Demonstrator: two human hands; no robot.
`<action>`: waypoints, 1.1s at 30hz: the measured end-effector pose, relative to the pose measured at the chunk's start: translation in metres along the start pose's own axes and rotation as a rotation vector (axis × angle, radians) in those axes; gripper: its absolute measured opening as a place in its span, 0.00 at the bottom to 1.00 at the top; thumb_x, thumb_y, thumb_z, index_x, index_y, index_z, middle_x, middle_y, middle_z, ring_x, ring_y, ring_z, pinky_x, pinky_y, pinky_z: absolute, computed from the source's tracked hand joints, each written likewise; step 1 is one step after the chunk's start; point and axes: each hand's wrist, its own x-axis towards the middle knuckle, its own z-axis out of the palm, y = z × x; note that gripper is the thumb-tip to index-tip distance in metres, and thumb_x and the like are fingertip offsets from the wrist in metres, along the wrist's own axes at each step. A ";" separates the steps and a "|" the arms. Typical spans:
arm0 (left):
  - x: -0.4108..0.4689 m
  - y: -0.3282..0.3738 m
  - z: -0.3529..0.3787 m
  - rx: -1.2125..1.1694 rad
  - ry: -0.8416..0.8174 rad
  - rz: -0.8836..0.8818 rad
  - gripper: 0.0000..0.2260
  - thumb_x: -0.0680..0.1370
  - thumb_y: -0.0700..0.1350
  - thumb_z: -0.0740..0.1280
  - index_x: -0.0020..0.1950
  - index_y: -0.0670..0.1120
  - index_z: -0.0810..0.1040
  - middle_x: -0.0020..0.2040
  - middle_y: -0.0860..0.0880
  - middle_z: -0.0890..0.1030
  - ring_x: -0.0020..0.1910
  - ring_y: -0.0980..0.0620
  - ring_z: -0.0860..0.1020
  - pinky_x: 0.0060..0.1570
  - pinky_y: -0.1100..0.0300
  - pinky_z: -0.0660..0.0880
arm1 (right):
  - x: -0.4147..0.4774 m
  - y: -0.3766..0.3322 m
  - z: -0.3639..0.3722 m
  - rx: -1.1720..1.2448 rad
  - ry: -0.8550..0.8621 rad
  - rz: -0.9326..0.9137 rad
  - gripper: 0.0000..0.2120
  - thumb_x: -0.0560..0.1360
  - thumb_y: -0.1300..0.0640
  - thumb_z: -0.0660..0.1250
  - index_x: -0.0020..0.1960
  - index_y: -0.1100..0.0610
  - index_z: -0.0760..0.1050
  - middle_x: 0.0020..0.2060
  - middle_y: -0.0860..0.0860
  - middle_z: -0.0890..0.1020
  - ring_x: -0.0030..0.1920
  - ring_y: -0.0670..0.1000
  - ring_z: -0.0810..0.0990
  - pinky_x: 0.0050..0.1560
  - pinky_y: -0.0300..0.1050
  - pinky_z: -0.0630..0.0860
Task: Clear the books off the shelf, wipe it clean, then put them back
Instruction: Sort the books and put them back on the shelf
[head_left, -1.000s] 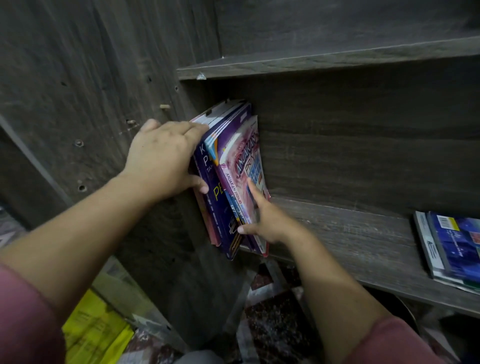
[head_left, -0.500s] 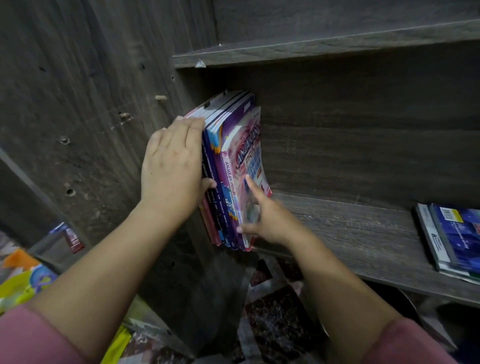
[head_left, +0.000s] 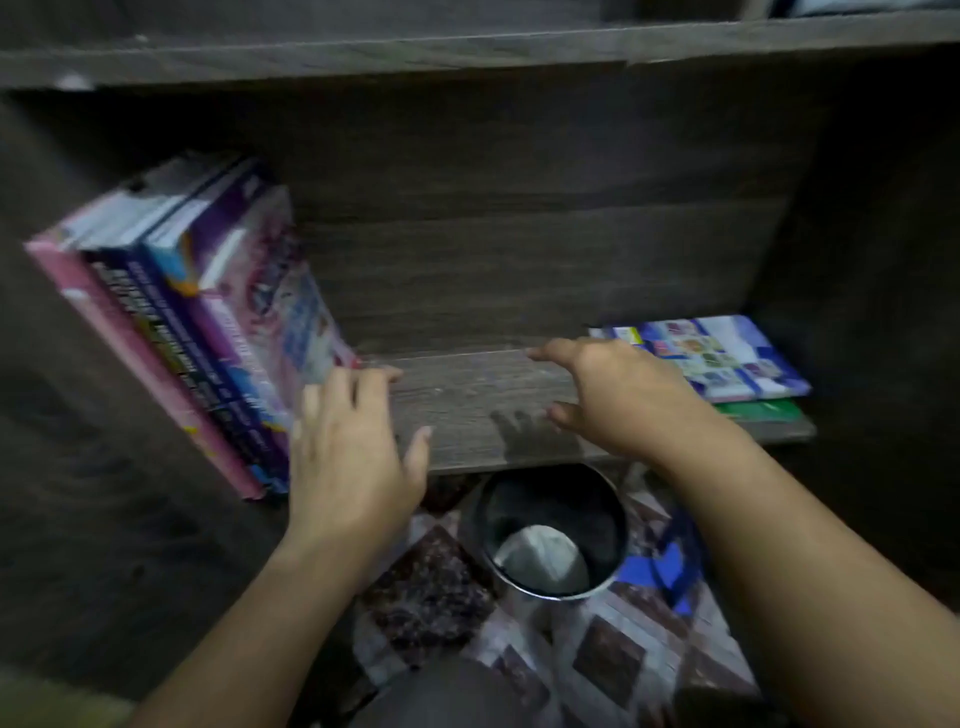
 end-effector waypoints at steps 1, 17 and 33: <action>-0.001 0.019 0.003 -0.029 -0.069 0.058 0.25 0.70 0.51 0.73 0.64 0.47 0.72 0.56 0.45 0.72 0.57 0.42 0.69 0.55 0.45 0.70 | -0.018 0.017 -0.004 -0.016 0.001 0.042 0.29 0.74 0.45 0.69 0.73 0.42 0.64 0.67 0.51 0.74 0.66 0.55 0.73 0.60 0.48 0.71; -0.147 0.387 0.110 -0.027 -1.031 0.874 0.24 0.75 0.55 0.68 0.69 0.49 0.70 0.66 0.45 0.72 0.64 0.42 0.71 0.62 0.49 0.71 | -0.366 0.261 0.061 0.138 -0.256 0.856 0.28 0.76 0.44 0.67 0.74 0.45 0.64 0.67 0.52 0.75 0.64 0.54 0.75 0.61 0.48 0.73; -0.207 0.406 0.225 0.308 -1.221 0.938 0.24 0.74 0.46 0.70 0.68 0.47 0.68 0.62 0.44 0.71 0.61 0.44 0.72 0.57 0.50 0.73 | -0.382 0.297 0.250 0.081 -0.390 0.924 0.52 0.70 0.42 0.73 0.78 0.49 0.39 0.77 0.59 0.45 0.77 0.62 0.46 0.75 0.58 0.50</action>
